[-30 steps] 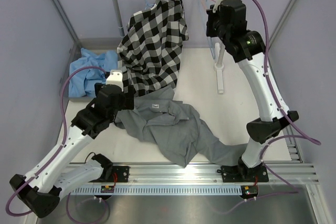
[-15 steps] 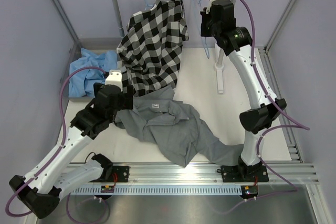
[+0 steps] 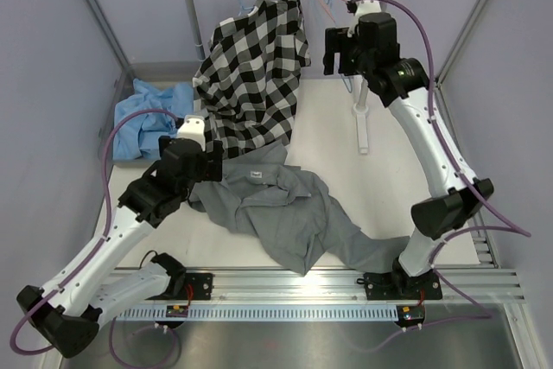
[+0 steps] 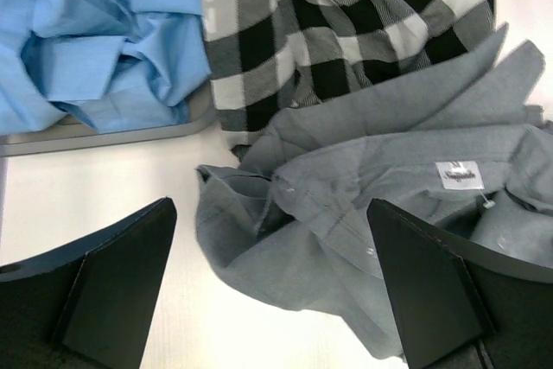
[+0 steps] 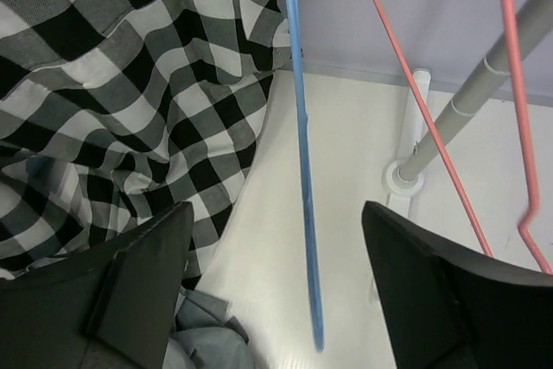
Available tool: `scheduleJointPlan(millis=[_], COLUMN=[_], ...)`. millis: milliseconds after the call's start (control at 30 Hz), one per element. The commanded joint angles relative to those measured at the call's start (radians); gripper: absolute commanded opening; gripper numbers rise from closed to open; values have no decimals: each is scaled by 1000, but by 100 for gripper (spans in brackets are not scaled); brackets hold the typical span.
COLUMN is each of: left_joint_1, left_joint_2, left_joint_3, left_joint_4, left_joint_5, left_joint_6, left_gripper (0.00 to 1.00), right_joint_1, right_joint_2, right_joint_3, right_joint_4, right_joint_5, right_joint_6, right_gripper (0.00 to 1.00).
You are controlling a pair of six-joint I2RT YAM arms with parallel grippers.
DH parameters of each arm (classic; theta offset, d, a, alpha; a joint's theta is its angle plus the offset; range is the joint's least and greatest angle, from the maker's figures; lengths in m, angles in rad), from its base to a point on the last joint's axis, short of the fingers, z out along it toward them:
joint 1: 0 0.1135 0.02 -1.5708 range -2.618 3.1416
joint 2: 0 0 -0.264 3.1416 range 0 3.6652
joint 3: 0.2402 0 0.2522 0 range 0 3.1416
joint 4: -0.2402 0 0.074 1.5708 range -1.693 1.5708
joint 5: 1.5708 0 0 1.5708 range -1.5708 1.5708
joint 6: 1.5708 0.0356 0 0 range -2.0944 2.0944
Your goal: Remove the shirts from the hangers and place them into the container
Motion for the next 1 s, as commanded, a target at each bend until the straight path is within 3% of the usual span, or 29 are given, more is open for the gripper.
scheduleJointPlan(millis=[0,100,233,467,600,967], left_joint_1=[2,1,-19,-227,-280,-424], left_joint_2=[20,32,57,263,388,722], left_joint_3=[0,-15,-32,-49,-57,-14], left_joint_4=[29,23,15,63,162,334], left_joint_5=[111,186,177,87,110,238], left_joint_6=[-33,-88,-186,-295,-344,-426], left_gripper=[99,99,99,99,99,99], right_joint_1=[-6,-8,-6,-6,-6,-6], right_joint_2=[-214,-363,-563,-891,-956,-1062], right_joint_3=[-119,-266,-487,-859,-912,-1007], right_joint_4=[78,90,138,201,123,150], right_joint_5=[-31,-54,-100,-170,-242,-275], right_joint_6=[1,6,36,70,67,82], right_gripper=[90,97,99,99,100,99])
